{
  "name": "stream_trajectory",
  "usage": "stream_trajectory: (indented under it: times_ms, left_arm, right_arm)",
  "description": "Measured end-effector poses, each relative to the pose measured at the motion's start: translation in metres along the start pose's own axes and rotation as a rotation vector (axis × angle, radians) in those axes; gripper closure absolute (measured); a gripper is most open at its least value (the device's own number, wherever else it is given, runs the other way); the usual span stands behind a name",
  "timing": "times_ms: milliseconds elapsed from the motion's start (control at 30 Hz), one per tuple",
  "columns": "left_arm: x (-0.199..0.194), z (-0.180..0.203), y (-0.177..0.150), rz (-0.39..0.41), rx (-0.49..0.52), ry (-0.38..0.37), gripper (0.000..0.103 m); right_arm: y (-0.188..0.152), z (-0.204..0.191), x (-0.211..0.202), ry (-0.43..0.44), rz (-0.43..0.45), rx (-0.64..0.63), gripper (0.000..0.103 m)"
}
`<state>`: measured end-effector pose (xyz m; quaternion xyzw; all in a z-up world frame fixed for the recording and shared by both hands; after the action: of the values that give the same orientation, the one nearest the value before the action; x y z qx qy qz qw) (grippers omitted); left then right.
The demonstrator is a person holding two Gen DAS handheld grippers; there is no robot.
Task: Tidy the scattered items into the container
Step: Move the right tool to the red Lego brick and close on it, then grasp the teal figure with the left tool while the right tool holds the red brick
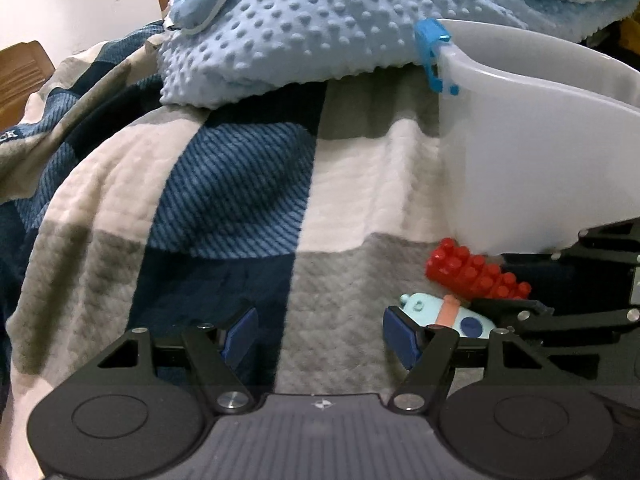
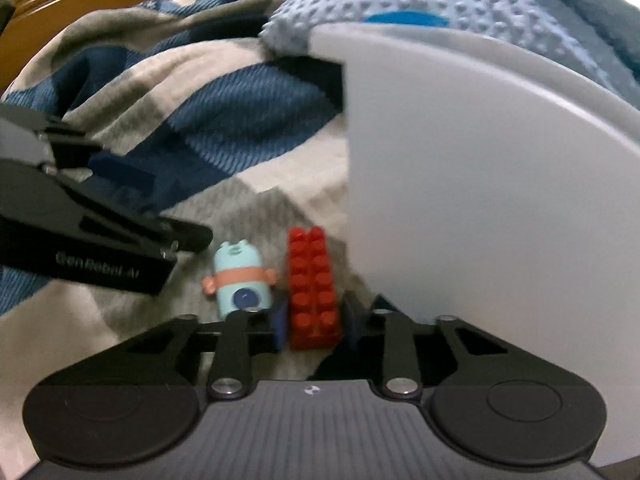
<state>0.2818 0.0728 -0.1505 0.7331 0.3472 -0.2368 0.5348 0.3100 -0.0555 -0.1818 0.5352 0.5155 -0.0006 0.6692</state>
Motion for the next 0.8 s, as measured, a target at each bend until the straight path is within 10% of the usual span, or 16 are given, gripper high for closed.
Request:
stream_trajectory:
  times_ms: [500, 800]
  left_arm:
    - [-0.013, 0.003, -0.031, -0.058, 0.013, -0.033, 0.030]
    - [-0.034, 0.026, -0.049, -0.070, 0.060, -0.034, 0.030]
  right_arm:
    - [-0.034, -0.051, -0.035, 0.115, -0.044, -0.011, 0.076]
    - [-0.048, -0.027, -0.056, -0.039, -0.026, 0.067, 0.076]
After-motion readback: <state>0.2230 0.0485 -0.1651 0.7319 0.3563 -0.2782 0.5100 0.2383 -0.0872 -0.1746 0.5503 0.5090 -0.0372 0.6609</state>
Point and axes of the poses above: each gripper's, at about its wrist camera, not at the fingertips, and x roughly the way its jaws point, z to its right, y to its top, the point moved 7 cm from there along x, roughly the way its jaws point, and after that the axes turned 14 degrees about x, right-handed, at the moved point
